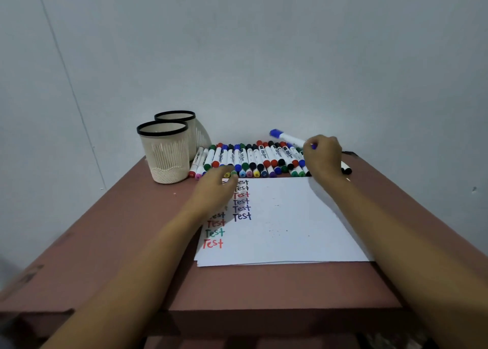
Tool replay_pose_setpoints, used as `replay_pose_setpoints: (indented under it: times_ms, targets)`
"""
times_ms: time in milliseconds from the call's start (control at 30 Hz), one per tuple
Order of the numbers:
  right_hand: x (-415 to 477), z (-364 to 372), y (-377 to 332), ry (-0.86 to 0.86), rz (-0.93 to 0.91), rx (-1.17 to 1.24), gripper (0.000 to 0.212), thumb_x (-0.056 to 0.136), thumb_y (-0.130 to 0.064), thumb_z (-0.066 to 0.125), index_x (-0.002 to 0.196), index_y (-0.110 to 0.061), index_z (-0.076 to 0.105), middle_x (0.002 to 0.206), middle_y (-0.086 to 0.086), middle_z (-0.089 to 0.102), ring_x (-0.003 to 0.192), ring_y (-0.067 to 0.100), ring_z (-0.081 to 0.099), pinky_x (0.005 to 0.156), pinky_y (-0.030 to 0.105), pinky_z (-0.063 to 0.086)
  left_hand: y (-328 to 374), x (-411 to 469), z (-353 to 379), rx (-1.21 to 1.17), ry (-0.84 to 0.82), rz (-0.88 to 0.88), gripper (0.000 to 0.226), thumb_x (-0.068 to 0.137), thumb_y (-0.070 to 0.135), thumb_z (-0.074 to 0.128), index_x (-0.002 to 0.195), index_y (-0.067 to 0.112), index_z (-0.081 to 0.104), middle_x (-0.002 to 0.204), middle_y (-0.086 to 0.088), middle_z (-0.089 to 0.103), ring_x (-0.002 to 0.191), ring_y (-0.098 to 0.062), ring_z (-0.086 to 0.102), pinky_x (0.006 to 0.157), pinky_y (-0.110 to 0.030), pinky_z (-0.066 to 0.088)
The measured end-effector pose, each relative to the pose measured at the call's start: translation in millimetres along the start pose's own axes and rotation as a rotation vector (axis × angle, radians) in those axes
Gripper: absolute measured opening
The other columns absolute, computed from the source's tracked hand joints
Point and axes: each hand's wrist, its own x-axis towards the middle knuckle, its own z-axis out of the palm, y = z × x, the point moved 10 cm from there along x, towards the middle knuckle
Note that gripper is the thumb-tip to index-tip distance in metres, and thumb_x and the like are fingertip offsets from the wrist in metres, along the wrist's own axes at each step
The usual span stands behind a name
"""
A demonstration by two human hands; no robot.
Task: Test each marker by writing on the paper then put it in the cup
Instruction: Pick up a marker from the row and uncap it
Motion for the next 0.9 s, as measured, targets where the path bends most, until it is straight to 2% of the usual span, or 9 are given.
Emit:
replay_pose_setpoints:
  times_ms: [67, 167, 267, 367, 433, 500, 600, 767, 900]
  targets:
    - [-21.0, 9.0, -19.0, -0.136, -0.031, 0.179, 0.021, 0.09, -0.007, 0.05, 0.096, -0.001, 0.07, 0.091, 0.013, 0.062, 0.072, 0.019, 0.05, 0.054, 0.013, 0.037, 12.9, -3.7, -14.6, 0.176, 0.171, 0.168, 0.053, 0.096, 0.023, 0.048, 0.145, 0.014, 0.03, 0.148, -0.011, 0.028, 0.132, -0.024, 0.035, 0.104, -0.032, 0.033]
    - [-59.6, 24.6, -39.1, -0.359, 0.023, 0.433, 0.02, 0.086, -0.004, 0.055, 0.074, -0.013, 0.068, 0.069, 0.002, 0.059, 0.068, 0.016, 0.053, 0.068, 0.027, 0.046, 25.2, -6.1, -4.5, 0.248, 0.133, 0.343, 0.061, 0.093, 0.024, 0.054, 0.146, 0.012, 0.026, 0.147, -0.012, 0.029, 0.132, -0.025, 0.033, 0.106, -0.033, 0.033]
    - [-78.6, 28.4, -37.7, -0.393, 0.144, 0.682, 0.019, 0.089, -0.005, 0.057, 0.074, -0.012, 0.066, 0.064, 0.002, 0.054, 0.06, 0.011, 0.048, 0.056, 0.02, 0.046, 24.6, -4.6, 3.7, 0.303, 0.07, 0.328, 0.046, 0.097, 0.027, 0.045, 0.139, 0.012, 0.037, 0.123, -0.008, 0.052, 0.112, -0.022, 0.048, 0.089, -0.03, 0.037]
    - [-88.7, 36.1, -29.1, -0.394, 0.322, 0.977, 0.01, 0.09, -0.017, 0.063, 0.082, -0.013, 0.064, 0.067, 0.001, 0.055, 0.058, 0.009, 0.052, 0.051, 0.02, 0.047, 29.5, -7.1, 3.5, 0.281, 0.078, 0.338, 0.029, 0.1, 0.027, 0.039, 0.121, 0.009, 0.047, 0.096, 0.0, 0.046, 0.089, -0.017, 0.044, 0.07, -0.023, 0.029]
    - [-95.9, 45.6, -29.1, -0.459, 0.335, 0.921, 0.02, 0.087, -0.033, 0.066, 0.079, -0.015, 0.061, 0.065, -0.002, 0.055, 0.055, 0.008, 0.05, 0.048, 0.023, 0.04, 35.0, -8.7, 5.0, 0.261, 0.068, 0.353, 0.023, 0.1, 0.028, 0.036, 0.109, 0.01, 0.047, 0.086, 0.006, 0.039, 0.079, -0.012, 0.04, 0.063, -0.02, 0.024]
    - [-105.0, 56.1, -33.0, -0.536, 0.3, 0.79, 0.032, 0.085, -0.042, 0.066, 0.071, -0.016, 0.057, 0.058, -0.005, 0.051, 0.049, 0.007, 0.043, 0.045, 0.022, 0.03, 40.1, -10.4, 10.0, 0.28, 0.046, 0.386, 0.024, 0.1, 0.03, 0.035, 0.109, 0.01, 0.045, 0.079, 0.008, 0.036, 0.073, -0.011, 0.038, 0.063, -0.022, 0.026]
    - [-107.1, 59.5, -37.3, -0.527, 0.266, 0.763, 0.035, 0.092, -0.031, 0.061, 0.063, -0.013, 0.053, 0.054, -0.001, 0.044, 0.046, 0.008, 0.034, 0.04, 0.019, 0.024, 43.1, -13.1, 14.3, 0.298, 0.026, 0.416, 0.024, 0.1, 0.034, 0.033, 0.107, 0.013, 0.043, 0.07, 0.01, 0.035, 0.064, -0.011, 0.037, 0.059, -0.027, 0.029]
    - [-102.9, 59.2, -40.3, -0.504, 0.229, 0.801, 0.03, 0.096, -0.022, 0.055, 0.068, -0.011, 0.051, 0.058, 0.003, 0.037, 0.043, 0.007, 0.029, 0.038, 0.017, 0.026, 46.6, -13.7, 12.7, 0.309, 0.055, 0.424, 0.019, 0.099, 0.038, 0.034, 0.094, 0.02, 0.035, 0.062, 0.009, 0.039, 0.06, -0.015, 0.042, 0.051, -0.029, 0.028]
    - [-102.5, 55.5, -52.0, -0.556, 0.129, 0.87, 0.027, 0.097, -0.023, 0.052, 0.072, -0.012, 0.052, 0.059, 0.001, 0.035, 0.048, 0.008, 0.029, 0.04, 0.016, 0.027, 43.4, -15.6, -4.0, 0.338, 0.204, 0.426, 0.049, 0.09, 0.06, 0.029, 0.099, 0.016, 0.05, 0.061, 0.007, 0.051, 0.061, -0.019, 0.055, 0.049, -0.027, 0.033]
